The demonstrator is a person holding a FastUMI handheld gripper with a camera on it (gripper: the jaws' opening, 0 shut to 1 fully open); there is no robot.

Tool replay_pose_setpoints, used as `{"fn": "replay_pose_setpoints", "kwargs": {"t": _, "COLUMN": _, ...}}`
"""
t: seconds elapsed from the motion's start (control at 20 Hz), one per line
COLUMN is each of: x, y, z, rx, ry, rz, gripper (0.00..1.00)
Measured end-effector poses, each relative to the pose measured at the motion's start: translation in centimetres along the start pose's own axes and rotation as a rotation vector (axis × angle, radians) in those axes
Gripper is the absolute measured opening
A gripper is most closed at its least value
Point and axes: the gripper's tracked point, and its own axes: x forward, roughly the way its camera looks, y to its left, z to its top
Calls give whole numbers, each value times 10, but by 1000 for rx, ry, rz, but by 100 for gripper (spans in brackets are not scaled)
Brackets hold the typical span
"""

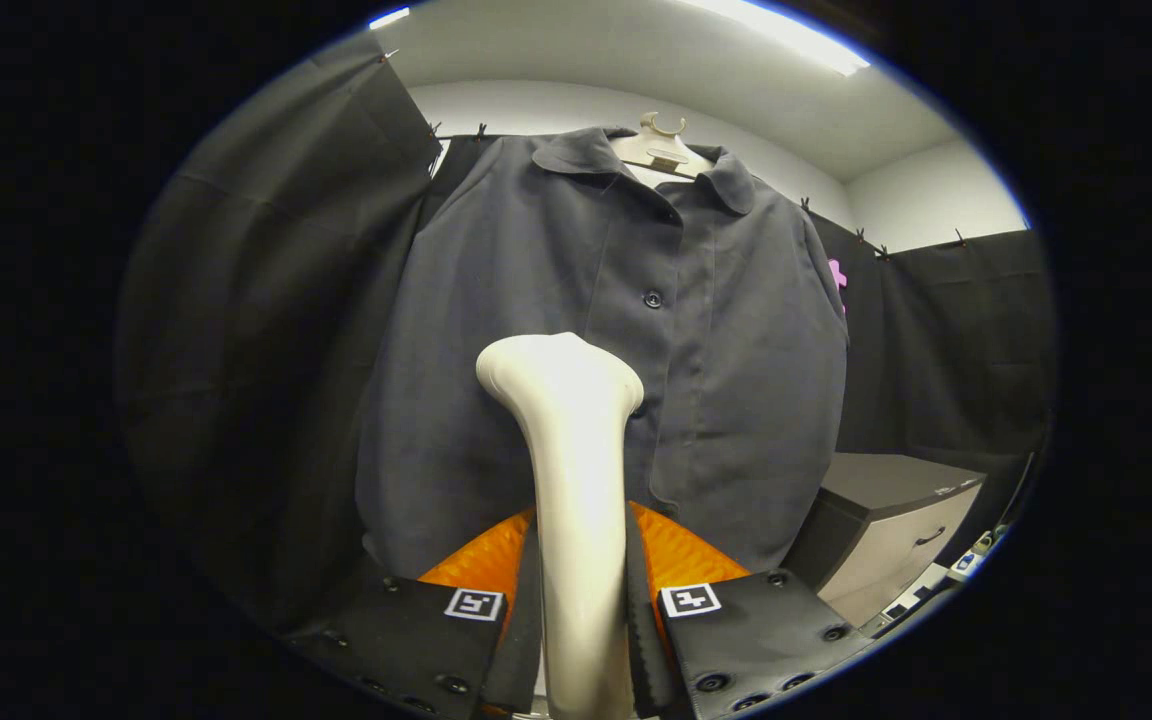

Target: Iron the clothes twice with a garment steamer, once on the left side and once on the right side.

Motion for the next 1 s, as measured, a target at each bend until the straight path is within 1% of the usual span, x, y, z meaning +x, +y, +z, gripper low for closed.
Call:
{"fn": "replay_pose_setpoints", "kwargs": {"t": 0.65, "x": -30, "y": 15, "z": -76, "rx": -30, "ry": 141, "rz": 27, "gripper": 44}}
{"fn": "replay_pose_setpoints", "kwargs": {"t": 1.0, "x": -58, "y": 19, "z": -124, "rx": -61, "ry": 228, "rz": 46, "gripper": 44}}
